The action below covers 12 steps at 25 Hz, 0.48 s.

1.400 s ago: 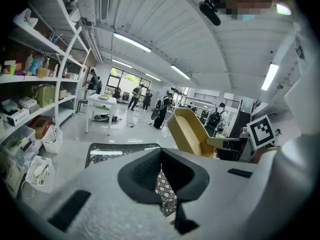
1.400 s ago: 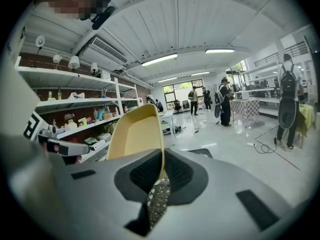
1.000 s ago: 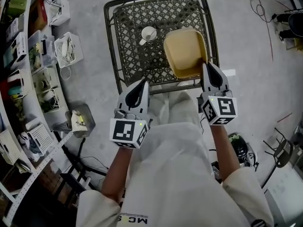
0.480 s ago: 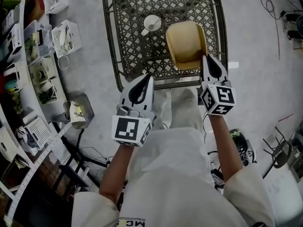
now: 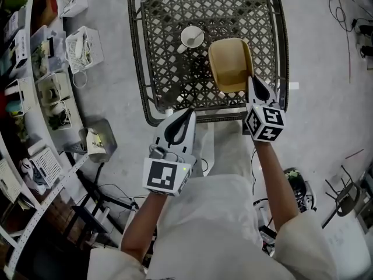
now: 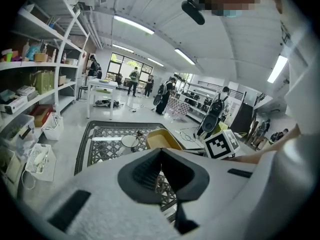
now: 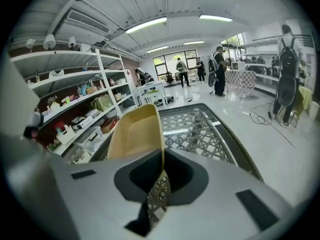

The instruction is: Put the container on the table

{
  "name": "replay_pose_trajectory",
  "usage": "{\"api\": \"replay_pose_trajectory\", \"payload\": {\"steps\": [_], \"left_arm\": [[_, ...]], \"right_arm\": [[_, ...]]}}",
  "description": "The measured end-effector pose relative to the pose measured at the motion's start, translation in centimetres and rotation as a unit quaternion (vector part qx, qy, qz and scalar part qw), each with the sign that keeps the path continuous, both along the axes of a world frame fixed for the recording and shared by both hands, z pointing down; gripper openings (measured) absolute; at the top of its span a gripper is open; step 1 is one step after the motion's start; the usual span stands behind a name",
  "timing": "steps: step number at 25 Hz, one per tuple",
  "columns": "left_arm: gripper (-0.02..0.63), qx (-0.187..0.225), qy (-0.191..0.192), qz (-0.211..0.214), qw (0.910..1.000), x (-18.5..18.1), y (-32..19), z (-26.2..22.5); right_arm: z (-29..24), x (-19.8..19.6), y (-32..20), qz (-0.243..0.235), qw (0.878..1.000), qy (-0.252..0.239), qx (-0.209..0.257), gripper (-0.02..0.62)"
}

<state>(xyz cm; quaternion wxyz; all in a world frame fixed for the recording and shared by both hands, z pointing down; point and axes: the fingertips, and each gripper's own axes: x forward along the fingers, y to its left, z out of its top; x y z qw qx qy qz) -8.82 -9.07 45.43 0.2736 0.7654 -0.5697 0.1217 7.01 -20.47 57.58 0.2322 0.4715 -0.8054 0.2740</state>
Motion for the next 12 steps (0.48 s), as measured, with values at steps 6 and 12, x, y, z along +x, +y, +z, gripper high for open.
{"api": "replay_pose_trajectory", "payload": {"steps": [6,12], "left_arm": [[0.025,-0.008,0.006,-0.001,1.0000,0.5,-0.4,1.2],[0.024,-0.020,0.005,-0.004,0.9998,0.4,-0.3,1.7]], "right_arm": [[4.1,-0.2,0.2,-0.004,0.999,0.012,-0.033,0.029],[6.6,-1.3,0.1,-0.010,0.998,0.016,-0.058,0.029]]}}
